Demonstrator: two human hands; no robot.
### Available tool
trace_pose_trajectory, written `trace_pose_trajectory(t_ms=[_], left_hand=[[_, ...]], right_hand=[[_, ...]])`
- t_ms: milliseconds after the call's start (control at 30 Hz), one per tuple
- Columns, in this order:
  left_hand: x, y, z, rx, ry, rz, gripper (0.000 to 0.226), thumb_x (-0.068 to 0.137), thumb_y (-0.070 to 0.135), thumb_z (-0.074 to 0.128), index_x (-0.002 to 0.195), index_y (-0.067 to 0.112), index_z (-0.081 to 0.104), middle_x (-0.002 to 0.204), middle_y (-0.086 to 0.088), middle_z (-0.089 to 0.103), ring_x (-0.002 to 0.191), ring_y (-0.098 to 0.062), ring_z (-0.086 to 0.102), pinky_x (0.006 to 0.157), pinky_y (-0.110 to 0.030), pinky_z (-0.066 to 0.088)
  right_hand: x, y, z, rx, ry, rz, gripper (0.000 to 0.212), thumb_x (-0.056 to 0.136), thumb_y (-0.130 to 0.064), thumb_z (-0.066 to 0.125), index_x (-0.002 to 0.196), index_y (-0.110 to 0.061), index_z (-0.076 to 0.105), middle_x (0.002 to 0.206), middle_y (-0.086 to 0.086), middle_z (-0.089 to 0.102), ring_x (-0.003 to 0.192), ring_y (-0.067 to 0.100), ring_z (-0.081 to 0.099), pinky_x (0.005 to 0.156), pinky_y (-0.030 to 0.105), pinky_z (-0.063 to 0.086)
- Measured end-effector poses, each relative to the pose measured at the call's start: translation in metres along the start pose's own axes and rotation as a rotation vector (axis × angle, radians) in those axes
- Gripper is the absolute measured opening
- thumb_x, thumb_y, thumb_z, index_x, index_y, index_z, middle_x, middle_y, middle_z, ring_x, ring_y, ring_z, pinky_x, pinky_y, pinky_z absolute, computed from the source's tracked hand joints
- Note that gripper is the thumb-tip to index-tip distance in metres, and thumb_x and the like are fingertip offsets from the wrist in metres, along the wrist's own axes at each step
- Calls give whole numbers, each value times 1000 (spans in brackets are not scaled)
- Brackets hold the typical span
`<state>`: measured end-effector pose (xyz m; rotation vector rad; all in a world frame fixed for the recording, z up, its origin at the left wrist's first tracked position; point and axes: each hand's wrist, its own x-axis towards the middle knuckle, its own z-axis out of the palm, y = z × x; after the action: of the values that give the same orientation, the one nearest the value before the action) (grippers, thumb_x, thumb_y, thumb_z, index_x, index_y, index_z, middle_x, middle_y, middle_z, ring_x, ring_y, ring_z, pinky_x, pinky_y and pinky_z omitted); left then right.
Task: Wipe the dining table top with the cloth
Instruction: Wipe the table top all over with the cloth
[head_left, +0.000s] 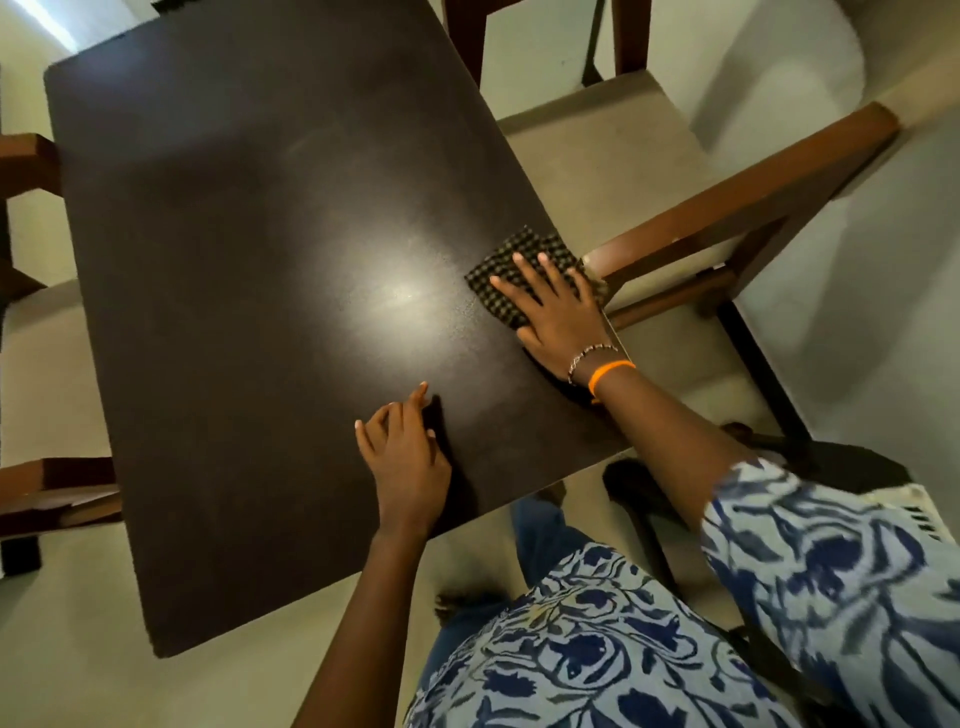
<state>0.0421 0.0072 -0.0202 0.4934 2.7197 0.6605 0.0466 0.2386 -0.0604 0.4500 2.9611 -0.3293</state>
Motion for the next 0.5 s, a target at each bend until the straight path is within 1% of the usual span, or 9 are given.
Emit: trace_pose_trajectory(t_ms=[100, 233, 333, 400, 433, 500], left_hand=[[-11, -2, 6, -6, -15, 55, 56, 87, 0, 46, 139, 19, 37, 126, -6, 49, 129, -25, 28, 117, -49, -2], [-32, -15, 1, -46, 9, 119, 57, 85, -2, 47, 138, 18, 38, 122, -5, 51, 127, -24, 30, 116, -50, -2], [-52, -36, -8, -73, 62, 65, 56, 85, -2, 48, 137, 19, 39, 121, -5, 51, 127, -24, 30, 117, -54, 3], [-67, -54, -13, -58, 90, 19, 55, 85, -1, 48, 136, 18, 40, 123, -7, 51, 128, -26, 29, 117, -54, 1], [-74, -63, -17, -46, 105, -8, 54, 86, 1, 49, 136, 18, 40, 124, -8, 51, 130, -27, 29, 116, -52, 0], [-86, -82, -24, -25, 135, -69, 54, 86, 6, 52, 137, 18, 39, 126, -8, 51, 131, -29, 29, 115, -51, 0]], right_hand=[[-51, 12, 8, -16, -16, 11, 68, 88, -32, 44, 147, -39, 13, 160, -2, 4, 148, 24, 3, 114, 45, 9], [-108, 19, 14, 46, 18, 190, 69, 88, -27, 48, 147, -39, 15, 160, -3, 7, 147, 23, 3, 114, 47, 13], [-126, -1, 22, 69, 54, 339, 70, 88, -25, 47, 148, -37, 13, 160, 0, 6, 147, 26, 2, 115, 52, 9], [-123, -22, 25, 67, 65, 407, 70, 89, -25, 46, 149, -35, 11, 160, 2, 6, 147, 27, 1, 115, 54, 3], [-118, -36, 26, 69, 69, 415, 69, 89, -26, 46, 149, -35, 11, 160, 2, 6, 147, 28, 1, 115, 55, 1], [-105, -67, 29, 63, 58, 363, 70, 90, -28, 46, 149, -34, 9, 160, 3, 5, 147, 29, 0, 115, 56, 0]])
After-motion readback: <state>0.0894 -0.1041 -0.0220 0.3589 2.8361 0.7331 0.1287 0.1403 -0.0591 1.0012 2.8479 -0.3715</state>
